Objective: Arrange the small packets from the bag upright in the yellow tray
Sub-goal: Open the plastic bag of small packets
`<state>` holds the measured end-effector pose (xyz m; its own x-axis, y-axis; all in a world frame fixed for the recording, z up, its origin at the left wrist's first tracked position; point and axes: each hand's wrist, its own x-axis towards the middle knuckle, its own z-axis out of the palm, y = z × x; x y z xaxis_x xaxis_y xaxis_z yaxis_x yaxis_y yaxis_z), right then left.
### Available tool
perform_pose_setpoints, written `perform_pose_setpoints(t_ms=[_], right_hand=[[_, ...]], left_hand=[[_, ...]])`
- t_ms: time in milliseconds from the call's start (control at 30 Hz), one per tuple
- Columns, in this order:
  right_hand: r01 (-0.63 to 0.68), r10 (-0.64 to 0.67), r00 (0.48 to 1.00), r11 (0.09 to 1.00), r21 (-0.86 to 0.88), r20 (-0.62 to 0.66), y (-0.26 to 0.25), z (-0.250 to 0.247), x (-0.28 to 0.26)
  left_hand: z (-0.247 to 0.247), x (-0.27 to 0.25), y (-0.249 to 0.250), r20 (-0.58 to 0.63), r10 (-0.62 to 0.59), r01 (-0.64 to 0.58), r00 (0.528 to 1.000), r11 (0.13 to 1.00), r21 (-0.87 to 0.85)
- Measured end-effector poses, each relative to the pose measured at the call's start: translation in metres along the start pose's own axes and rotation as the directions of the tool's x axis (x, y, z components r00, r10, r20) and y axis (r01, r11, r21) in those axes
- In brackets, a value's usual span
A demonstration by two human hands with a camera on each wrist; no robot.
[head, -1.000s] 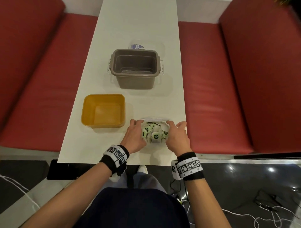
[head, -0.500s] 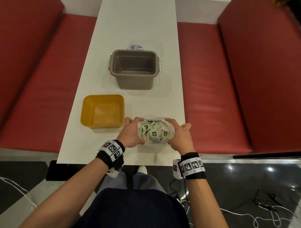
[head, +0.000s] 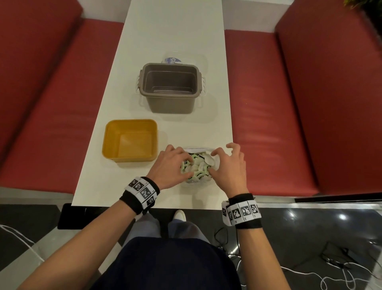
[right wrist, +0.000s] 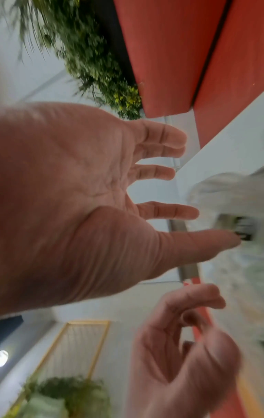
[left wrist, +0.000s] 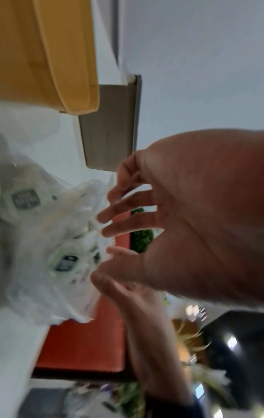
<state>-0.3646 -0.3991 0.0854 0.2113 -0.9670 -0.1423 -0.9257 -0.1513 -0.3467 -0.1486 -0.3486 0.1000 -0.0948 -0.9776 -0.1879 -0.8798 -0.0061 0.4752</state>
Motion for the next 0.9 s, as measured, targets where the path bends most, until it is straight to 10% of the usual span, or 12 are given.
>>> perform_pose_setpoints(t_ms=[233, 433, 633, 900], right_hand=[[-0.002, 0.002, 0.999, 1.000, -0.009, 0.033, 0.001, 0.024, 0.000], [0.027, -0.029, 0.999, 0.989, 0.147, 0.013, 0.016, 0.015, -0.004], [0.238, -0.155, 0.958, 0.899, 0.367, -0.241, -0.001, -0.030, -0.005], [0.176, -0.199, 0.980, 0.864, 0.472, 0.000, -0.022, -0.026, -0.003]], left_hand=[[0.022, 0.002, -0.008, 0.104, -0.031, 0.016, 0.994, 0.990, 0.139], [0.008, -0.010, -0.024, 0.034, -0.100, 0.105, 0.994, 0.932, -0.346], [-0.033, -0.015, -0.017, 0.002, -0.132, 0.088, 0.991, 0.654, -0.751], [-0.031, -0.010, -0.028, -0.005, -0.160, 0.093, 0.987, 0.599, -0.795]])
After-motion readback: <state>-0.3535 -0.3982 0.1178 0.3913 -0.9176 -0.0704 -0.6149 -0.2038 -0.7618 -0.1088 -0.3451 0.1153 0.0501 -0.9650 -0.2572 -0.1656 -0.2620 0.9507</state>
